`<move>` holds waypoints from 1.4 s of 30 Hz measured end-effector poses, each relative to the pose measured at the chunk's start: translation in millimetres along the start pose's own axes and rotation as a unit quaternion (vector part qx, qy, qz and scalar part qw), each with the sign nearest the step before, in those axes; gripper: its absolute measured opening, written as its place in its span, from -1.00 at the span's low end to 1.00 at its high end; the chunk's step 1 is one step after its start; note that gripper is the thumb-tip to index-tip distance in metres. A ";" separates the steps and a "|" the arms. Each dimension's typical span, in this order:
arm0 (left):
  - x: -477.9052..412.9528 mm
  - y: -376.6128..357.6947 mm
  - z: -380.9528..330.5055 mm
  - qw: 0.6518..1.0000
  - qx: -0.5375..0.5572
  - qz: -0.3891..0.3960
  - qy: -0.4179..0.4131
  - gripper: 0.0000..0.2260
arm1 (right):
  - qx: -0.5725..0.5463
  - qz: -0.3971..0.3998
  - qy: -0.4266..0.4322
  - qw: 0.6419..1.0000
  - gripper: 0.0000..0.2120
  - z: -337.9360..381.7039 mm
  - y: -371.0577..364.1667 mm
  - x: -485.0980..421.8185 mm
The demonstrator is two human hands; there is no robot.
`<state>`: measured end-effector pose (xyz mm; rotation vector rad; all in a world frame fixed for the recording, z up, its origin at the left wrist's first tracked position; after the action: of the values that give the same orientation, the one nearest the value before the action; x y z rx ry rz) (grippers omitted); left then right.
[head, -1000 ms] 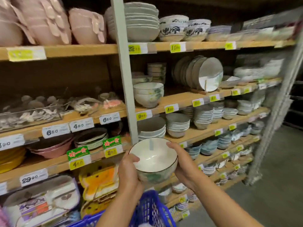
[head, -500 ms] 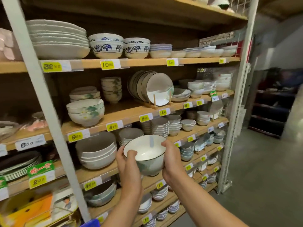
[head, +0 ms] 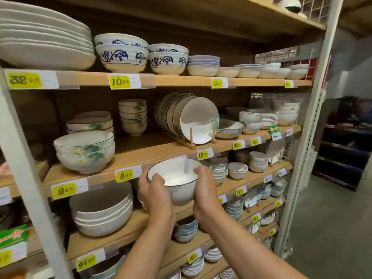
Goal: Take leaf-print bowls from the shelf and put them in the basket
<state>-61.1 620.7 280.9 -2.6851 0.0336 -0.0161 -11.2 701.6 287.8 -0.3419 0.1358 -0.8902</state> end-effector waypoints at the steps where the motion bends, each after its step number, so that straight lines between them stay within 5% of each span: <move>1: -13.9 -5.2 -2.2 1.000 0.008 -0.004 -0.004 -0.56 | 0.002 0.013 0.003 1.000 -0.81 0.9 -9.3 -12.0; 8: -101.7 -31.0 -25.7 0.998 0.055 -0.021 -0.022 -0.45 | 0.028 0.084 0.008 0.996 -0.66 11.7 -70.0 -81.9; 12: -135.1 -40.2 -32.8 0.995 0.082 -0.030 -0.047 -0.41 | 0.022 0.103 0.036 0.994 -0.81 11.7 -87.3 -114.6; 23: -198.3 -63.0 -47.2 0.992 0.071 -0.067 -0.083 -0.47 | -0.015 0.249 -0.044 0.967 -0.78 10.9 -130.6 -209.1; 31: -248.0 -76.6 -48.9 0.991 0.102 -0.035 0.072 -0.75 | -0.093 0.383 -0.184 0.900 -0.65 19.2 -161.7 -270.3; 35: -267.1 -76.5 -32.2 0.977 0.136 -0.035 0.161 -0.59 | -0.084 0.383 -0.200 0.898 -0.71 12.1 -166.0 -286.3; 42: -285.0 -70.8 -26.6 0.975 0.126 -0.038 0.177 -0.51 | -0.079 0.328 -0.241 0.910 -0.74 -12.5 -173.0 -294.8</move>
<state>-345.0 680.0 334.3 -2.3954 0.0373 -0.4908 -326.2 828.4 328.8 -0.6135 -0.1351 -0.1103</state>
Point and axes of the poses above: each hand's wrist, its own x-axis away from the middle knuckle, its own y-axis out of the back of the hand, z = x × y, the point moved 2 cm from there along -x, towards the middle knuckle, and after that the axes turned 1 degree about -y, right-handed, at the moved point
